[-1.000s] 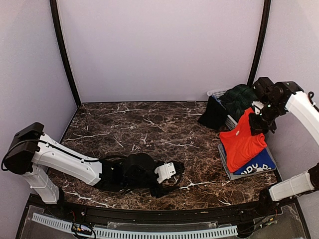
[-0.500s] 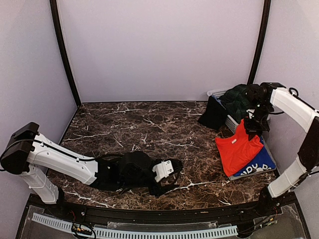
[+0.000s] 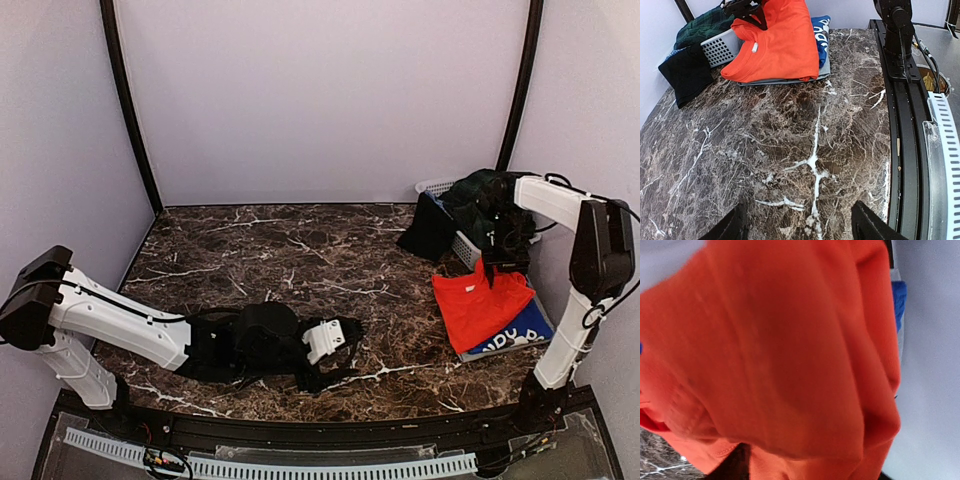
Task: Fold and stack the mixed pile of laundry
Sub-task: Place the square-folded T-shirt at the corner of the board, then adjust the square-folded T-shirt at the corner of the board.
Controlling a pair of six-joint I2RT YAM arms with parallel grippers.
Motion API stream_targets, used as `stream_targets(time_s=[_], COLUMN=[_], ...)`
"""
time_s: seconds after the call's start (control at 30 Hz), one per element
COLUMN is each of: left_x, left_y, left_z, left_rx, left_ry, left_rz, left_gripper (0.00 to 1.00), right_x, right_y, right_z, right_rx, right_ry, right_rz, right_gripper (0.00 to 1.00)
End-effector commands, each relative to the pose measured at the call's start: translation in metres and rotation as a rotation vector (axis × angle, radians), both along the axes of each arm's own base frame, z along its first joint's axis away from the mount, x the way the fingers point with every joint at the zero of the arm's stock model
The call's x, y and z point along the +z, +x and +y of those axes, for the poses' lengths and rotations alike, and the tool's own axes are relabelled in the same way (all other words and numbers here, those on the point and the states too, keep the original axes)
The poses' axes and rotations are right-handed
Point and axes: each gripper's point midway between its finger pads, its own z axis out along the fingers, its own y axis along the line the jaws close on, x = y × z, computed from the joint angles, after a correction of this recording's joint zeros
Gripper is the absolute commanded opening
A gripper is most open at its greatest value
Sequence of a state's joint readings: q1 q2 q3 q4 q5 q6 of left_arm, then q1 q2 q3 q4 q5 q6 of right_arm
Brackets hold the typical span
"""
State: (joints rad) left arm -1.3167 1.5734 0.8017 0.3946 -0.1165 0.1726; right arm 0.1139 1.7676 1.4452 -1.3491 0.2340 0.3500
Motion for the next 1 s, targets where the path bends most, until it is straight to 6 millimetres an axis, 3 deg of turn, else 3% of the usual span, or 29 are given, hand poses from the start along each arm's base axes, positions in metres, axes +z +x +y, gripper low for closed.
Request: stream_targets(time_s=[0.0,0.1,0.2,0.3,0.4,0.5,0.63,0.73,0.8,0.97], left_x=[0.010,0.008,0.008,0.006,0.006,0.007,0.010,0.010,0.007,0.010], left_y=[0.001,0.004,0.009,0.018,0.028,0.044,0.067,0.077,0.080,0.079], left_z=[0.006,0.007,0.007,0.010,0.014,0.019,0.015,0.003,-0.005,-0.015], left_rx=[0.014,0.024,0.036,0.059,0.095,0.134,0.203,0.219,0.220,0.208], left_ry=[-0.013,-0.007,-0.002,0.006,-0.007,-0.037,-0.071,-0.060,-0.049,-0.074], left_rz=[-0.016,-0.007,0.002,0.018,0.056,0.111,0.185,0.201,0.210,0.249], left_gripper=[0.70,0.70,0.70,0.70,0.71,0.71,0.72,0.72,0.72,0.72], right_x=[0.014,0.035,0.065,0.077,0.078,0.087,0.096,0.097,0.087,0.053], right_y=[0.013,0.018,0.024,0.026,0.031,0.039,0.029,0.018,0.008,-0.008], right_z=[-0.027,-0.044,-0.065,-0.068,-0.031,0.029,0.086,0.107,0.111,0.082], right_rx=[-0.003,0.005,0.007,0.019,0.075,0.152,0.149,0.081,0.020,-0.187], right_ry=[-0.165,-0.268,-0.390,-0.405,-0.220,0.032,0.368,0.524,0.563,0.466], right_rz=[-0.023,-0.056,-0.105,-0.124,-0.183,-0.321,-0.450,-0.516,-0.518,-0.568], right_gripper=[0.74,0.98,0.99,0.99,0.99,0.99,0.93,0.82,0.78,0.85])
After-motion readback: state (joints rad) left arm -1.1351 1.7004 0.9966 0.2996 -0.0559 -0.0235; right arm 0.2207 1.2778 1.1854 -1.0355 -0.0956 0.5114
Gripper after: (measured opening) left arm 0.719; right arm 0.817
